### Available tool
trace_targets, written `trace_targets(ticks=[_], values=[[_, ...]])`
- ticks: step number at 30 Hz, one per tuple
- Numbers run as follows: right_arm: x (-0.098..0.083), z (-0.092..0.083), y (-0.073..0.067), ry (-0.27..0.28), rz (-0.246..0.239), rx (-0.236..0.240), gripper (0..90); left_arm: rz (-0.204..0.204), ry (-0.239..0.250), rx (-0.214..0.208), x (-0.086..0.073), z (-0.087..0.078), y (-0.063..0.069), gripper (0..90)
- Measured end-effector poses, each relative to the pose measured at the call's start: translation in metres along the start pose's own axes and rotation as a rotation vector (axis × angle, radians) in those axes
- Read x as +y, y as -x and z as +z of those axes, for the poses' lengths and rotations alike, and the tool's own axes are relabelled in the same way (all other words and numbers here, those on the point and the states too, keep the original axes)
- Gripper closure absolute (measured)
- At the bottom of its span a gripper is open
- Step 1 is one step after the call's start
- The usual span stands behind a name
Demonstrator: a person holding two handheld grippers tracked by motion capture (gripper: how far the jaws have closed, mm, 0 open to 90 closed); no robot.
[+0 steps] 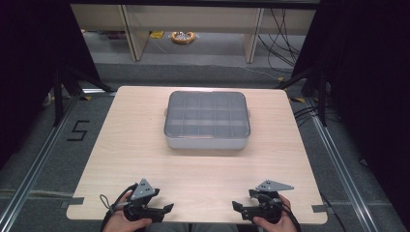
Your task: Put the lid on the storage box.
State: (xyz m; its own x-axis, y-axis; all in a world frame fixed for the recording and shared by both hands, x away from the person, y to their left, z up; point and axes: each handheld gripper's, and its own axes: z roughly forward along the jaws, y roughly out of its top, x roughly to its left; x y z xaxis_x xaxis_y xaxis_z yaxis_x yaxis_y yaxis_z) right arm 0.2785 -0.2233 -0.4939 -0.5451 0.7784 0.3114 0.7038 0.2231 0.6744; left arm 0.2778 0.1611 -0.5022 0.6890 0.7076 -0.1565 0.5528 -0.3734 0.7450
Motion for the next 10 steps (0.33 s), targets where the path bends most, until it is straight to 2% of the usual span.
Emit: trace_targets(ticks=[1, 3, 4, 6, 9, 10], values=[[0.0000, -0.0004, 0.0018, 0.003, -0.035, -0.019, 18.1, -0.005, 0.006, -0.002, -0.0001, 0.0003, 0.0005, 25.3], [0.0000, 0.0002, 0.0013, -0.012, -0.026, -0.009, 18.2, 0.012, -0.004, 0.013, 0.0001, 0.0000, -0.0015, 25.4], [0.0000, 0.0000, 0.0012, -0.011, -0.034, -0.024, 18.3, -0.005, 0.000, 0.008, -0.0003, 0.0007, -0.0013, 25.4], [-0.0003, 0.0013, 0.0019, -0.005, -0.034, -0.010, 18.3, -0.006, 0.000, 0.018, -0.0007, 0.0021, -0.0032, 25.4], [-0.0004, 0.0010, 0.0009, -0.007, -0.024, -0.019, 18.3, -0.007, 0.000, 0.006, -0.0006, 0.0018, -0.0029, 25.4], [-0.0001, 0.0009, 0.0027, -0.005, -0.048, -0.024, 18.4, 0.004, -0.001, 0.009, -0.0005, 0.0023, -0.0037, 25.4]])
